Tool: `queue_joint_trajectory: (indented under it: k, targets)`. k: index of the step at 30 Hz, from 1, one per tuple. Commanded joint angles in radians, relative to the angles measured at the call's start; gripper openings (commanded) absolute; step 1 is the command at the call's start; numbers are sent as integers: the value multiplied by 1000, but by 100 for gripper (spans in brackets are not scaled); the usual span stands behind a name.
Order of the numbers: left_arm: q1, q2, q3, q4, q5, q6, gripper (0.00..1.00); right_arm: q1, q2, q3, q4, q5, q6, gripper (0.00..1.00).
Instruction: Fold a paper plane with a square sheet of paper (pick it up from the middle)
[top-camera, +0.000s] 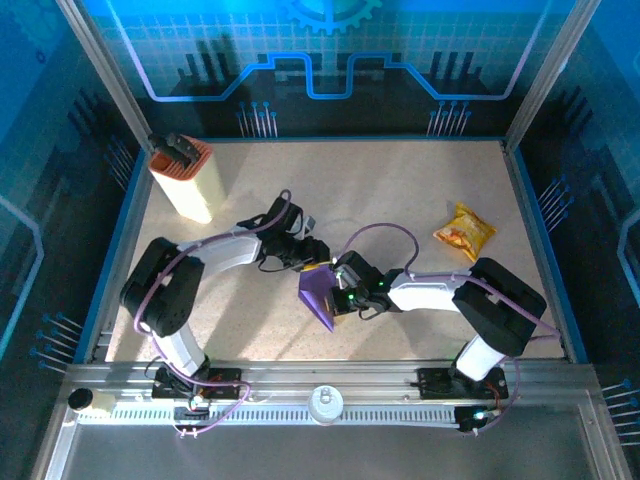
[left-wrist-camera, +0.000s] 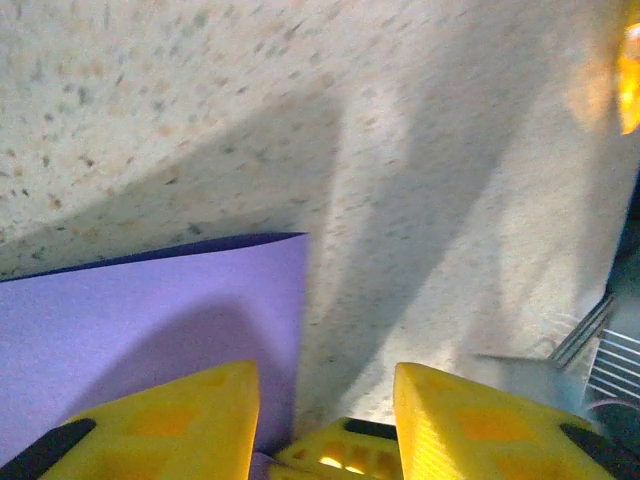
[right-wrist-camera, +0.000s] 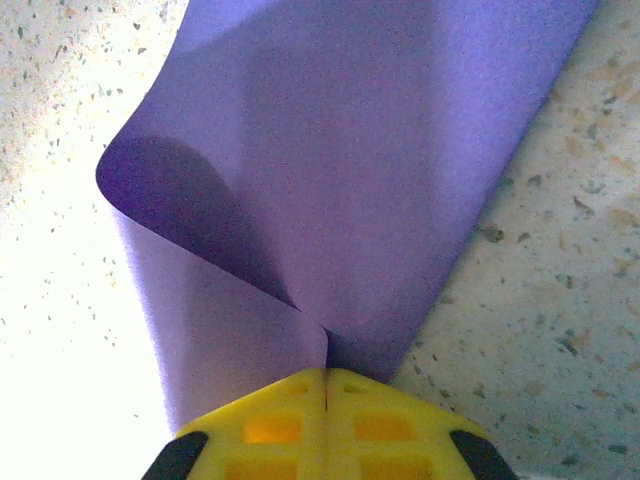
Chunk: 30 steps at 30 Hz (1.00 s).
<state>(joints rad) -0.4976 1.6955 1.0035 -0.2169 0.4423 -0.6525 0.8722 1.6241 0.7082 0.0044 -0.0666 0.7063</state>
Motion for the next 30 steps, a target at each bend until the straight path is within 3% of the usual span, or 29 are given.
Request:
queue_joint_trajectory:
  k: [1,7,14,30]
  targets:
    - [-5,-113,-29,-33,-52,-23,40,13,28,11,-29,21,12,0]
    - [-8,-310,-255,121,3,-197,19,13,32,5,-17,30,24,0]
    - [-41,-435,-454,287,53,-385,13,12,35,3,-16,33,26,0]
    - [-102,-274,-463,366,50,-392,11,10,29,4,-25,34,24,0]
